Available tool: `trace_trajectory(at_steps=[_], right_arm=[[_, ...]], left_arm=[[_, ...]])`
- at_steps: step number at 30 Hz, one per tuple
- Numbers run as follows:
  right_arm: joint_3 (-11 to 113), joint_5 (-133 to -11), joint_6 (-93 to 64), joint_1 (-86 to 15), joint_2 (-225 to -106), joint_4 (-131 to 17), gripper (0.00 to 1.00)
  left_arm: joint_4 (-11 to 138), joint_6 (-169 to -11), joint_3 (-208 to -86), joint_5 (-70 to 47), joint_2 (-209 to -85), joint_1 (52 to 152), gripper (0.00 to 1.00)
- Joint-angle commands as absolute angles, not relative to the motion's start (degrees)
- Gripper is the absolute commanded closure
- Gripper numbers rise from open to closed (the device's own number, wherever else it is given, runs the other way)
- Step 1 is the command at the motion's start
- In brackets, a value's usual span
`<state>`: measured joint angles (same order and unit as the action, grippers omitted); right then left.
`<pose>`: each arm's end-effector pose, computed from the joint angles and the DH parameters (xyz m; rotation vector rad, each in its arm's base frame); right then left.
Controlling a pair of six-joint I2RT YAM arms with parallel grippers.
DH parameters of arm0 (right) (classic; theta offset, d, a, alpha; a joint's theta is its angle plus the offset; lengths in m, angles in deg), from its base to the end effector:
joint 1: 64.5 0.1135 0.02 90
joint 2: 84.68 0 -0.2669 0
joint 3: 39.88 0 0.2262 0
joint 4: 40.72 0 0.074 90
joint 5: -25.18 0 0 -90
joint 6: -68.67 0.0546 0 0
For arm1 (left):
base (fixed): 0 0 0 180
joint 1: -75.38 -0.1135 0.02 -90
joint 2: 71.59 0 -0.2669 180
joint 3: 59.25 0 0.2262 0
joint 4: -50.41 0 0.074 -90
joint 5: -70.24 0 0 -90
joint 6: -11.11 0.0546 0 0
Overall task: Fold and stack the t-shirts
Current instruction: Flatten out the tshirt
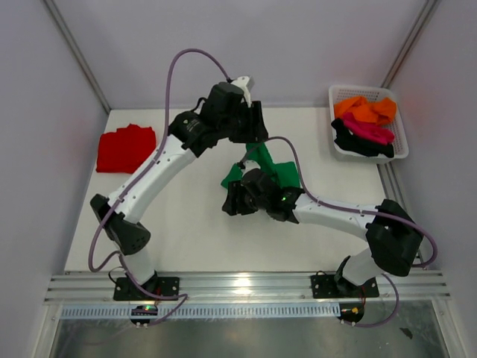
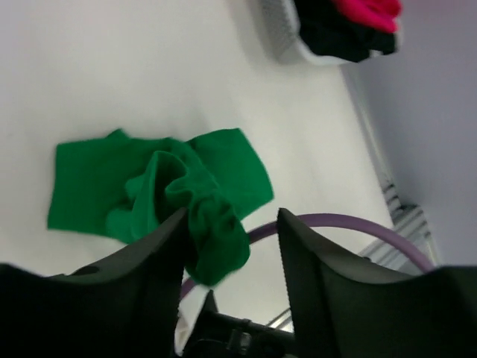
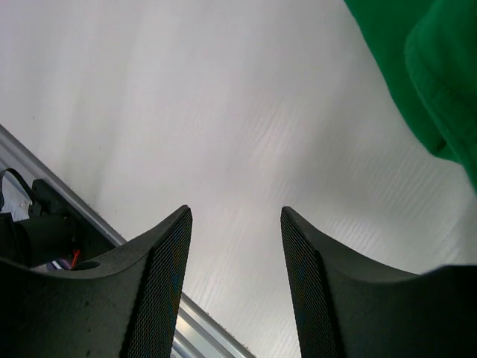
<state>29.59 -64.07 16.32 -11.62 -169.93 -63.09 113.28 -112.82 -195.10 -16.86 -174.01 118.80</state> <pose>0.1917 0.2521 0.2385 -0.3070 2.3533 0.8086 0.2727 -0.2619 0.4356 0.2148 2.1944 -0.8480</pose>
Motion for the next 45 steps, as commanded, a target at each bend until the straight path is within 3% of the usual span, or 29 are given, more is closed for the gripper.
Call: trace_trajectory(at_steps=[1,2,6,9,15,21,26,42,45], right_arm=[[33.2,-63.9,15.6,-10.2,-170.3,-59.5,0.44],[32.9,-63.9,15.7,-10.1,-170.3,-59.5,0.44],[31.9,-63.9,15.9,-9.9,-169.8,-59.7,0.44],[31.8,-63.4,15.7,-9.9,-169.4,-60.5,0.44],[34.9,-57.6,16.7,-9.9,-170.4,-69.0,0.44],[44.0,-41.7,19.6,-9.8,-177.2,-88.6,0.44],[49.1,-30.2,17.3,-9.6,-183.3,-95.7,0.44],[49.1,-38.5,14.1,-9.4,-182.9,-87.7,0.44],[52.9,-32.8,16.8,-9.2,-183.6,-95.5,0.44]], left_arm=[[117.2,-108.4,-187.8,-31.3,-166.6,118.4,0.44],[117.2,-108.2,-183.0,-33.5,-164.9,117.1,0.32],[116.6,-107.9,-171.2,-37.3,-156.2,110.6,0.07],[117.4,-106.6,-163.5,-44.9,-151.8,108.7,0.06],[120.2,-109.2,-158.4,-45.9,-150.0,108.7,0.06],[119.7,-110.6,-156.7,-44.5,-148.4,108.8,0.06],[119.0,-111.8,-155.6,-42.9,-147.5,108.8,0.06],[116.3,-113.2,-153.6,-40.0,-148.9,108.8,0.06],[116.1,-113.3,-153.0,-39.9,-149.6,108.8,0.07]])
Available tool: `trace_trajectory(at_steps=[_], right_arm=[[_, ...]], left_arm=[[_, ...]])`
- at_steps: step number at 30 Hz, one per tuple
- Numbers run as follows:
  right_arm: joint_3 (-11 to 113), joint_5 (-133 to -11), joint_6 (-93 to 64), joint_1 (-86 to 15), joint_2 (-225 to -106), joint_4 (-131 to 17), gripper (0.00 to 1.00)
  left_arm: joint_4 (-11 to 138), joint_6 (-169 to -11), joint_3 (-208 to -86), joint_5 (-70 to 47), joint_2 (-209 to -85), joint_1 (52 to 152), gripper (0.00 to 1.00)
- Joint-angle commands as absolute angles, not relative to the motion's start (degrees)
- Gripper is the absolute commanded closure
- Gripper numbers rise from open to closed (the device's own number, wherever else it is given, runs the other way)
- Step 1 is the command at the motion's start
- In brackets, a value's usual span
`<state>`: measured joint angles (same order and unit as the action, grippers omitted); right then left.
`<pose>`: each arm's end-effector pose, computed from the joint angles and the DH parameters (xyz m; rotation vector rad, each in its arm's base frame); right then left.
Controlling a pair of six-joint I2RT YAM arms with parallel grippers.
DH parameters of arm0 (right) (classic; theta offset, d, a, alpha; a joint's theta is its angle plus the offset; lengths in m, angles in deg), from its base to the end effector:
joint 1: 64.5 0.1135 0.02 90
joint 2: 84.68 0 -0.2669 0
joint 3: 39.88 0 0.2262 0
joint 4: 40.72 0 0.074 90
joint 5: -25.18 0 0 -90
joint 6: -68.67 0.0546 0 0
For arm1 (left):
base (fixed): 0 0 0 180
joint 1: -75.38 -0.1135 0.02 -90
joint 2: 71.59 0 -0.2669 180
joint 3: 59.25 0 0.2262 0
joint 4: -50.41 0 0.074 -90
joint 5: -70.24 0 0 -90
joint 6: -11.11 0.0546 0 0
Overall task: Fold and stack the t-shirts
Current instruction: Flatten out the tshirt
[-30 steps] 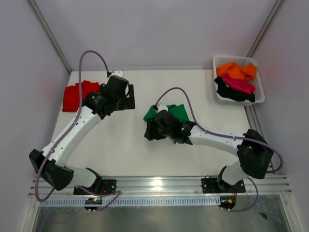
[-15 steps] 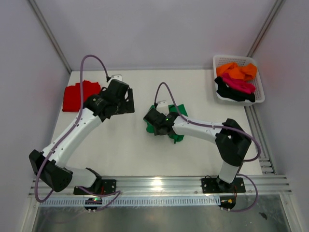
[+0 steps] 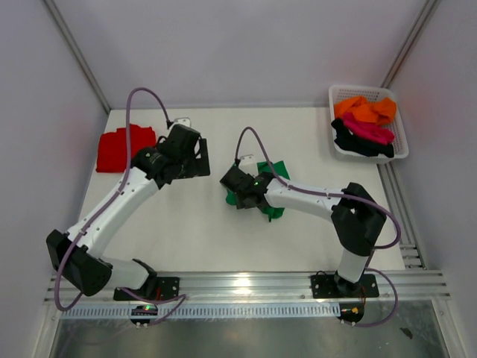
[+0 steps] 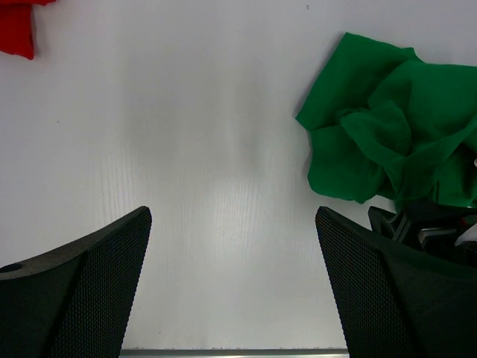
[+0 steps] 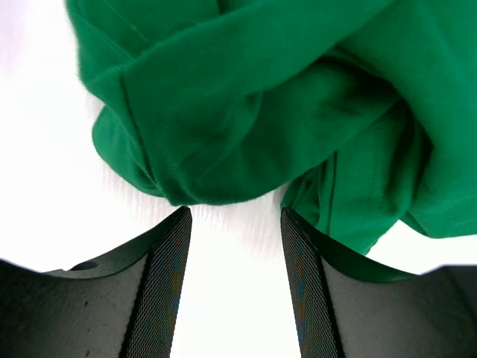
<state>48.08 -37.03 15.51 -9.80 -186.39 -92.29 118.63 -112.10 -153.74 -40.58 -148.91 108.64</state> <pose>0.2201 0.2668 0.2099 -0.2545 2.4920 -0.0395 0.2248 -0.1242 0.3434 -0.1537 2.3818 -0.0956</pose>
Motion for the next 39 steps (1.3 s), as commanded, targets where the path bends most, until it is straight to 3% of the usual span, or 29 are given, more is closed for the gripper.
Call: trace_trajectory(at_steps=[1,6,14,23,26,28,31,39], right_arm=[[54.5,-30.5,18.4,-9.3,-184.3,-98.7,0.44],[58.0,-22.4,27.8,-9.3,-187.3,-115.1,0.44],[47.7,-28.1,33.9,-9.0,-185.4,-112.4,0.44],[44.7,-28.3,35.4,-7.5,-185.0,-111.7,0.45],[44.0,-28.4,34.0,-7.5,-185.7,-109.5,0.55],[44.0,-28.9,32.0,-7.6,-186.5,-107.5,0.74],[44.1,-29.4,29.8,-7.5,-187.2,-105.5,0.93],[44.6,-29.2,26.9,-7.6,-186.7,-102.5,0.97]], left_arm=[[116.0,-113.4,-152.7,-39.9,-149.8,108.8,0.07],[115.2,-113.4,-151.6,-39.7,-149.6,108.8,0.07],[115.3,-112.9,-152.0,-39.8,-149.8,108.8,0.07],[115.5,-113.1,-152.3,-38.9,-150.3,108.7,0.07],[115.6,-113.3,-152.3,-39.1,-150.3,108.8,0.07],[116.1,-113.3,-152.4,-39.5,-150.0,108.7,0.07],[116.3,-113.2,-152.1,-40.2,-149.5,108.7,0.07],[116.7,-113.4,-151.5,-40.2,-149.6,108.7,0.08]])
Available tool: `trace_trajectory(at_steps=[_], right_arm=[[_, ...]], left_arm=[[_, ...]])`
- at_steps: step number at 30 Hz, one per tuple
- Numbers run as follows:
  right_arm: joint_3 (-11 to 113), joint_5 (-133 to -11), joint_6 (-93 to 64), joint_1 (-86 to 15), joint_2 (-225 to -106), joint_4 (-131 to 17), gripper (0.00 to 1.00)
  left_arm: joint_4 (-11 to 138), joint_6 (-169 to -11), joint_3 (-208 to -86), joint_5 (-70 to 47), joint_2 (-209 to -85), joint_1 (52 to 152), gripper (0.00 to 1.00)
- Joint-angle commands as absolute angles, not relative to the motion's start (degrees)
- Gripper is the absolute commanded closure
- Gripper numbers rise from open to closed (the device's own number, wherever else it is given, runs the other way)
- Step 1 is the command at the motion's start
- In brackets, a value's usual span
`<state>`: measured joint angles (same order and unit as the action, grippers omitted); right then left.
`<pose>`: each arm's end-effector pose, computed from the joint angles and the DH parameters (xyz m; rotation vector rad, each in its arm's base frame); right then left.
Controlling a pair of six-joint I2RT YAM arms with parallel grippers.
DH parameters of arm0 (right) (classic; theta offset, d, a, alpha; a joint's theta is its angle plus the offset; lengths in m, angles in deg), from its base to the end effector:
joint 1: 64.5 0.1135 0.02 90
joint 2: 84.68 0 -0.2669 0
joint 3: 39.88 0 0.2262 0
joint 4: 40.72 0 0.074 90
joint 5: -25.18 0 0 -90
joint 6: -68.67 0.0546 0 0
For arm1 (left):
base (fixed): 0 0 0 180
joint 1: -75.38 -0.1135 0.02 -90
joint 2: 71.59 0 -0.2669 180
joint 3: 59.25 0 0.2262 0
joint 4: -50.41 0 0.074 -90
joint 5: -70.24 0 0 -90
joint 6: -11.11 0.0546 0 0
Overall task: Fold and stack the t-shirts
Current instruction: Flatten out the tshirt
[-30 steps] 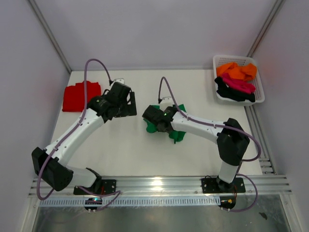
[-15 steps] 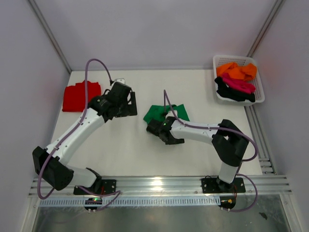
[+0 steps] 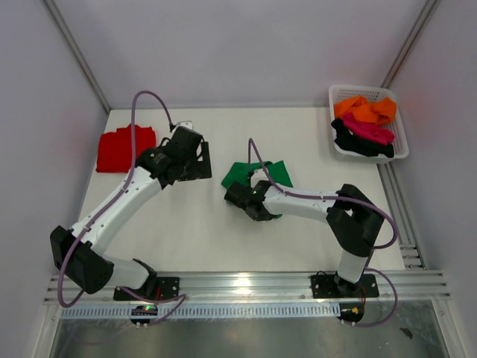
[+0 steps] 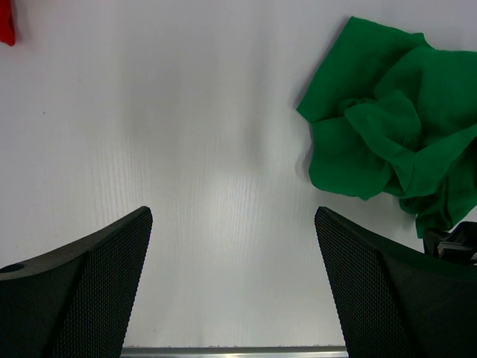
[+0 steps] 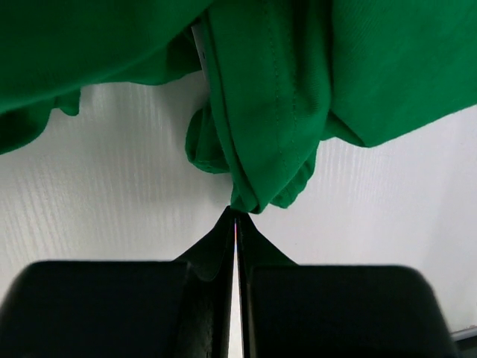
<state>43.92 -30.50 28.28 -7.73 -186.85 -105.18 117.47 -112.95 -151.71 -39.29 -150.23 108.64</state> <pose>0.1933 0.2389 0.1850 -0.1108 2.5660 -0.3463 0.2292 -0.1285 0.3287 -0.1556 2.4240 -0.0992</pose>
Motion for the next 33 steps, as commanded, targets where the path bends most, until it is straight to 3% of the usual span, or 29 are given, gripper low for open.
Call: trace_trajectory(at_steps=[1,7,13,21,25,28,31,33], right_arm=[[44.7,-28.8,26.8,-7.5,-186.6,-102.7,0.97],[43.7,-25.5,28.5,-7.5,-183.1,-104.4,0.97],[46.0,-18.5,22.4,-7.5,-172.2,-101.2,0.97],[65.0,-15.2,7.1,-7.6,-172.0,-98.1,0.97],[80.4,-12.9,-5.8,-8.5,-174.1,-94.7,0.97],[101.9,-11.9,-14.5,-9.5,-178.4,-94.4,0.97],[115.5,-11.6,-21.9,-9.6,-181.7,-91.5,0.97],[119.0,-10.7,-25.6,-9.6,-181.8,-86.8,0.97]], left_arm=[[116.8,-113.4,-151.5,-40.2,-149.6,108.7,0.08],[116.5,-113.5,-151.1,-40.3,-149.6,108.8,0.08],[115.7,-114.8,-150.0,-38.7,-150.3,108.8,0.08],[114.4,-116.5,-147.5,-37.3,-151.3,108.8,0.09],[113.4,-116.9,-146.4,-36.3,-151.7,108.8,0.09],[112.5,-117.3,-145.8,-35.8,-152.3,108.7,0.09],[111.7,-117.7,-145.4,-35.2,-153.0,108.7,0.10],[111.2,-117.9,-144.9,-34.9,-153.2,108.8,0.10]])
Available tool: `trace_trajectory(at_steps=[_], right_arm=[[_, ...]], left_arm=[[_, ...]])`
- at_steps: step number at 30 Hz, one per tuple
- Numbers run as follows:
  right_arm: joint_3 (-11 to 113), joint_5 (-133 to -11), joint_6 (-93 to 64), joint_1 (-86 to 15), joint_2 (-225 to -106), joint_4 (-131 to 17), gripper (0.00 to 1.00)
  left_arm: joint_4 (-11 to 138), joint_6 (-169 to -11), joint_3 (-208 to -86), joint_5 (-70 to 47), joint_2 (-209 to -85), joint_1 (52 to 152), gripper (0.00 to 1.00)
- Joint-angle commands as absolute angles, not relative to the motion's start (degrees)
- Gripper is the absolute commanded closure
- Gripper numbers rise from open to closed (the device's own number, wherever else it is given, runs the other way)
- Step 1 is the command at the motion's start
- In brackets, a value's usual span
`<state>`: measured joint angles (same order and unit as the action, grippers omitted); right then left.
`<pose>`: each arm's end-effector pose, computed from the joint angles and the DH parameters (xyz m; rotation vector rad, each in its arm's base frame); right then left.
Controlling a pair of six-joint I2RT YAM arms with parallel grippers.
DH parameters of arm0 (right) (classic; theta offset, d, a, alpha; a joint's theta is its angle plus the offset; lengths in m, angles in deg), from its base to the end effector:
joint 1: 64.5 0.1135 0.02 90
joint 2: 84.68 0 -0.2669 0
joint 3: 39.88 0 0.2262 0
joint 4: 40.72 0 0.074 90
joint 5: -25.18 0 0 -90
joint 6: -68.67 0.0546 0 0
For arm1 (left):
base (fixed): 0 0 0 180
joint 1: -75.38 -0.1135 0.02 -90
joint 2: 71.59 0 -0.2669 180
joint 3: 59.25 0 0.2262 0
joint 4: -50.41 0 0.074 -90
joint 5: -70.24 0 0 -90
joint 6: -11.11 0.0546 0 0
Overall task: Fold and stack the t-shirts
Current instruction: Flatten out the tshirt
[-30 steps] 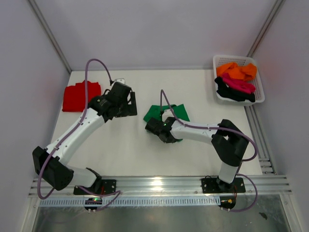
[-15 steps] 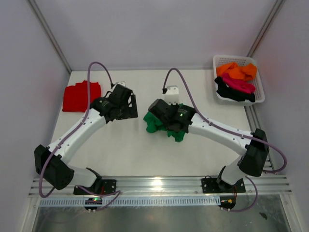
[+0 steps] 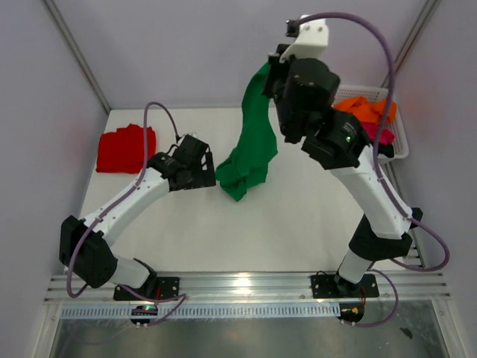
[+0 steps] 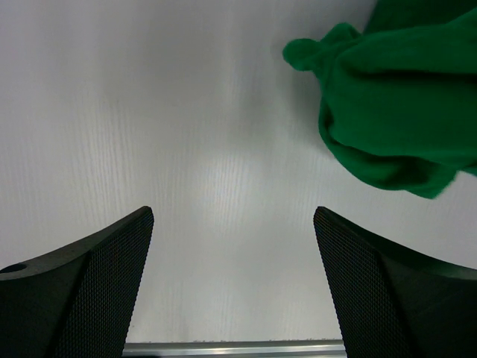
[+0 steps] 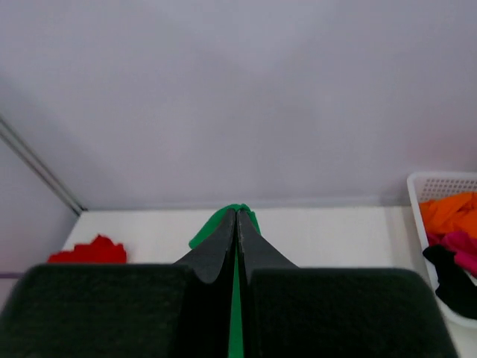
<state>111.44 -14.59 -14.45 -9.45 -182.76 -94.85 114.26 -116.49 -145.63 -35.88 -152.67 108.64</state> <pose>0.2073 0.2233 0.5573 0.0191 1.5826 0.1504 0.2339 -0.1353 0.2902 -0.1969 2.5282 -0.1212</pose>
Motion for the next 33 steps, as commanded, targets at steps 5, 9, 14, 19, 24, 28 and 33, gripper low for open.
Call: trace_trajectory(at_steps=[5,9,14,19,24,28,33], right_arm=[[118.9,-6.3,-32.9,-9.6,-177.8,-78.6,0.97],[109.9,-7.0,-33.1,-9.6,-168.9,-73.2,0.97],[112.7,-20.6,-24.1,-9.6,-169.0,-78.1,0.96],[123.7,-39.2,-16.1,-9.6,-179.3,-87.2,0.95],[123.5,-57.5,-5.9,-10.8,-184.1,-90.6,0.94],[123.2,-74.2,0.0,-12.4,-187.6,-92.7,0.94],[118.3,-72.2,0.0,-12.4,-185.3,-94.9,0.94]], left_arm=[[109.6,-118.1,-144.1,-34.2,-153.9,108.8,0.10],[109.1,-117.7,-144.3,-33.6,-155.1,108.8,0.10],[108.2,-117.8,-145.2,-32.1,-157.4,108.8,0.10],[107.0,-118.5,-145.1,-31.7,-158.1,108.8,0.11],[107.0,-118.6,-144.4,-32.4,-158.0,108.7,0.11],[106.9,-118.8,-143.3,-32.3,-158.1,108.8,0.11],[107.0,-119.1,-143.2,-31.8,-158.9,108.8,0.11]])
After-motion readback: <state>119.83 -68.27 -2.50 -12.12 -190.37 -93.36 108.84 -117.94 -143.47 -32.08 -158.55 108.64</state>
